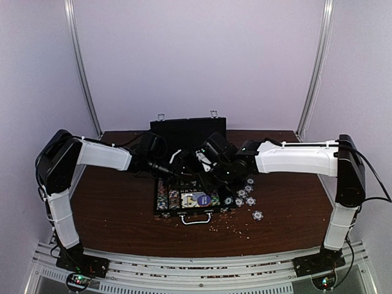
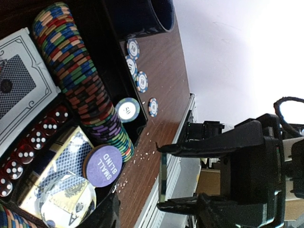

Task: Pack up texas hold em set
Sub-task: Pass from the right arm to the left

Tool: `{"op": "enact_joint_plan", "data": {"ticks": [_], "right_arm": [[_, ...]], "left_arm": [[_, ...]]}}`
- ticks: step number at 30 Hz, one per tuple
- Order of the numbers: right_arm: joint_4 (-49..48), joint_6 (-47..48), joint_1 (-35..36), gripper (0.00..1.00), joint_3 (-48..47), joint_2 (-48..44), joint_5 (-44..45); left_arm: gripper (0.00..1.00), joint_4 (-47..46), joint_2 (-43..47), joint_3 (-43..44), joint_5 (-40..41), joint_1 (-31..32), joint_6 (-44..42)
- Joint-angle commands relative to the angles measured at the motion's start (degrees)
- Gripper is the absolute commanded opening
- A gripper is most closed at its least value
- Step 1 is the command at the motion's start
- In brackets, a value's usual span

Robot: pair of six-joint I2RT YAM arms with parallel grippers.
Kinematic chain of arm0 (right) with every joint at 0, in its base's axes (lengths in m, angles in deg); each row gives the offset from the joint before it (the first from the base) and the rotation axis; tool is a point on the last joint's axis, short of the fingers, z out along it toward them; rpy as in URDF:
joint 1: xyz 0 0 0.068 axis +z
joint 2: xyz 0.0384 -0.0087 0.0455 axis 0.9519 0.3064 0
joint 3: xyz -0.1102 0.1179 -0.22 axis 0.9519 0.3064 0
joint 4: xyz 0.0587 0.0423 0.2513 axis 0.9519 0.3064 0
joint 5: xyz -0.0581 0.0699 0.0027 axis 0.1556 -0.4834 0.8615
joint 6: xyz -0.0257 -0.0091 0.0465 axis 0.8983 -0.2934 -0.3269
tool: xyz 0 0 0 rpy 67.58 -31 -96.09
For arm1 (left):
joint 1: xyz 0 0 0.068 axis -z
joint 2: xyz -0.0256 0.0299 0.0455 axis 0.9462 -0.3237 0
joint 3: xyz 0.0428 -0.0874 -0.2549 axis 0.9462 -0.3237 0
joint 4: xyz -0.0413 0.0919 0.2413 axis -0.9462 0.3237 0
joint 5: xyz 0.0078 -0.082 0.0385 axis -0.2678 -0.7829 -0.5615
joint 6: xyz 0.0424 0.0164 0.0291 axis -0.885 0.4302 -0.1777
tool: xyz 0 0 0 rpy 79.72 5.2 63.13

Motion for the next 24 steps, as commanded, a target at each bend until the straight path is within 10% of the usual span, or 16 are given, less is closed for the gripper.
{"op": "enact_joint_plan", "data": {"ticks": [1,14,24], "right_arm": [[-3.2,0.6,0.1,0.31,0.8,-2.0,1.5],[-3.9,1.1,0.7,0.30,0.7,-2.4,1.3],[-4.9,1.4,1.0,0.31,1.4,-3.8,1.5]], "left_arm": [[0.55,-3.2,-0.4,0.7,-4.4,0.8,0.3],[0.32,-4.8,-0.9,1.0,-4.3,1.4,2.1],[0.41,-2.2,-1.3,0.8,-2.3,1.5,1.6]]}}
